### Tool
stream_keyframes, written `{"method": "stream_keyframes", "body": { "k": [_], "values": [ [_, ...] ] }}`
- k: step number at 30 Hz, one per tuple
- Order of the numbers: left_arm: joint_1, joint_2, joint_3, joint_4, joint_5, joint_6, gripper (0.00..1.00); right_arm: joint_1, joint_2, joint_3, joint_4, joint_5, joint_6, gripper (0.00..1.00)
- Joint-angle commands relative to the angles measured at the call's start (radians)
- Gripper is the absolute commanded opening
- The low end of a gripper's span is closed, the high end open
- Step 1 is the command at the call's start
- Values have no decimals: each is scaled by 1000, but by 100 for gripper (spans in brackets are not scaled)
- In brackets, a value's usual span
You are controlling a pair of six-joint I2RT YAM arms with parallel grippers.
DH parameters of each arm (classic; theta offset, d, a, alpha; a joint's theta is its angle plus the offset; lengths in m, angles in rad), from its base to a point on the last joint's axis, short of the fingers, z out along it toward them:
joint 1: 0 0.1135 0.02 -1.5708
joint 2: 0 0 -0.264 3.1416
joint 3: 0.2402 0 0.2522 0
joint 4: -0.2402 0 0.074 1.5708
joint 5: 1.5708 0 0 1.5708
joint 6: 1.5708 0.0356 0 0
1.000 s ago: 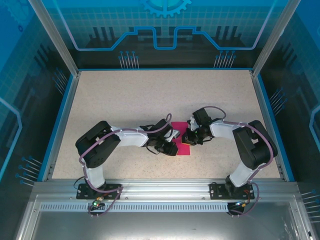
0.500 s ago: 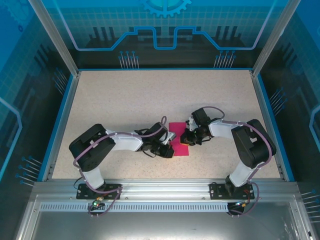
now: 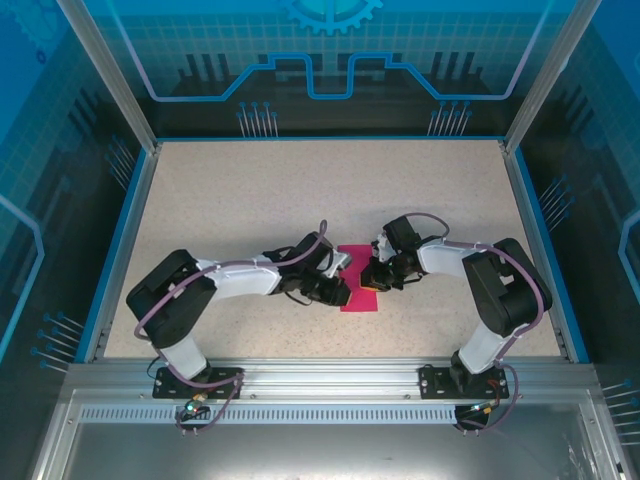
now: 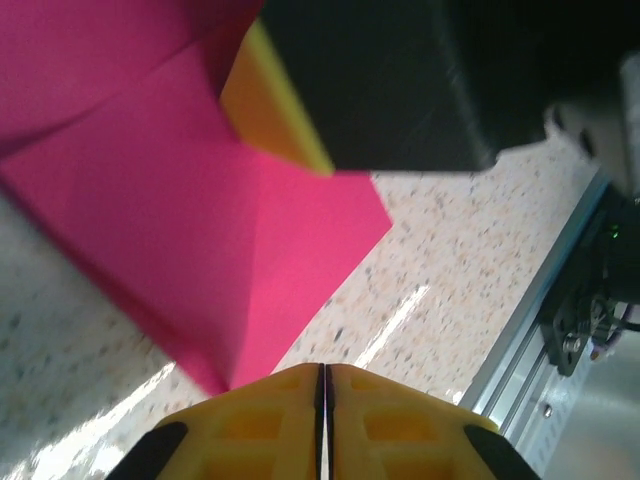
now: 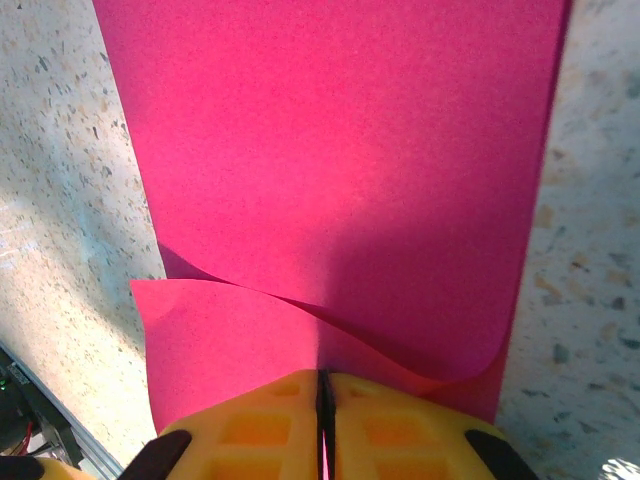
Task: Fold a paper plane with a square sheet of paper (fold left side to right side)
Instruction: Fold the triangle a second time at the center of the table.
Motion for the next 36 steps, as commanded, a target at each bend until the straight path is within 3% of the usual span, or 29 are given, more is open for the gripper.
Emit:
{"method": "stream_keyframes", "body": {
  "k": [1,19,36],
  "values": [
    [4,61,36,-23,22,26,13,13,44,-19,-63,75,-16,11],
    [-9,124,-10,-82,-69,27,7,43,-119,-43,-31,-8,-113,10],
    [-18,131,-7,-101,-105,27,6,130,-17,3,-35,0,-133,9]
  ]
}}
